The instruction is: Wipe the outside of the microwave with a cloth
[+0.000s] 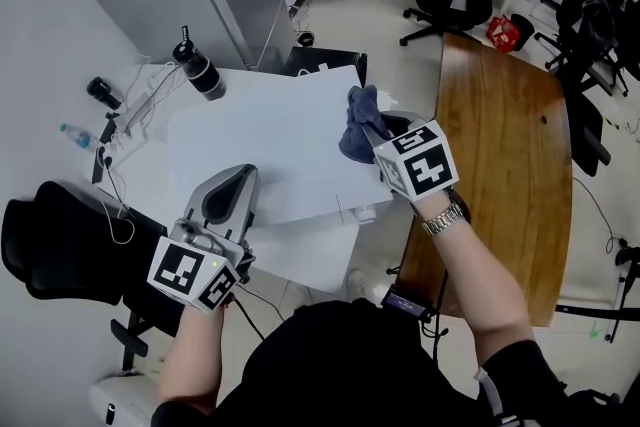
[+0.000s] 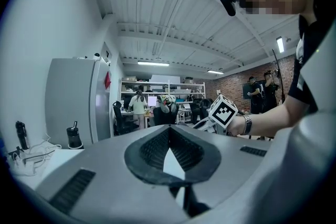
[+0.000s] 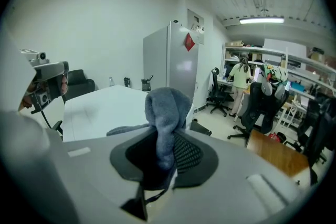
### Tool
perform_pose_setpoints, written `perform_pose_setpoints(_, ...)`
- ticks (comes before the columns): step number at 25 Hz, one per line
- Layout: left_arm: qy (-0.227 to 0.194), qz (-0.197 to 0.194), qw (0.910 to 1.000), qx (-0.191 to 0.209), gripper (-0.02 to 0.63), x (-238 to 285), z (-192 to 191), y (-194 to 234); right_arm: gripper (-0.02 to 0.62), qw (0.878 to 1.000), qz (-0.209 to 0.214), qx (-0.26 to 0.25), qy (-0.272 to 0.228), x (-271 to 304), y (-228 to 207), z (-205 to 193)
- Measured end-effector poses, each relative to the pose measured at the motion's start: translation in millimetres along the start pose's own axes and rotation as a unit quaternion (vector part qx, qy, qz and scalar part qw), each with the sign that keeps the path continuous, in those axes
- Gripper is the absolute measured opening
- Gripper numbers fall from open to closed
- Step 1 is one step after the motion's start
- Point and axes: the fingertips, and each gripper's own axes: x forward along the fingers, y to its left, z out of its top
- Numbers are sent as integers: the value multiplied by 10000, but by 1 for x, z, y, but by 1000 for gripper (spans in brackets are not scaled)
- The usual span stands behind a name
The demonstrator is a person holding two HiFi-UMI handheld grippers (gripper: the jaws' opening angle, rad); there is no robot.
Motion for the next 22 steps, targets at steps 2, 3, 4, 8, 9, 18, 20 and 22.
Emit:
perform_pose_setpoints(2,19,20,10000,2,5,2,-1,-4,80,10000,-39,23,-38,-3,-8,-2)
perform_pose_setpoints(3,29,34,10000,5,3,2,-2,-6,80,10000,-59,38,-53,-4,-12,-4)
perform_pose_setpoints(4,39,50,10000,9,4,3,-2,-8,80,9999,-69,64,-69,-4,-16,-6)
perform_pose_setpoints(8,97,124,9999,30,3,4,-4,-12,80,9997,-40,193,-161,-3,-28,-12)
perform_pose_setpoints(9,116,145,9998,32,4,4,-5,-14,78,9996,-31,230,-169,-3,-32,-14)
perform_pose_setpoints(18,269,319,9991,24,4,5,-10,-23,78,9986,137,484,-136,16,-51,-51)
perform_pose_setpoints(20,316,355,9989,34,4,5,-13,-25,77,9984,214,508,-130,24,-51,-62)
perform_pose_setpoints(22,366,388,9986,35,4,5,-15,-26,77,9982,270,523,-147,32,-51,-72)
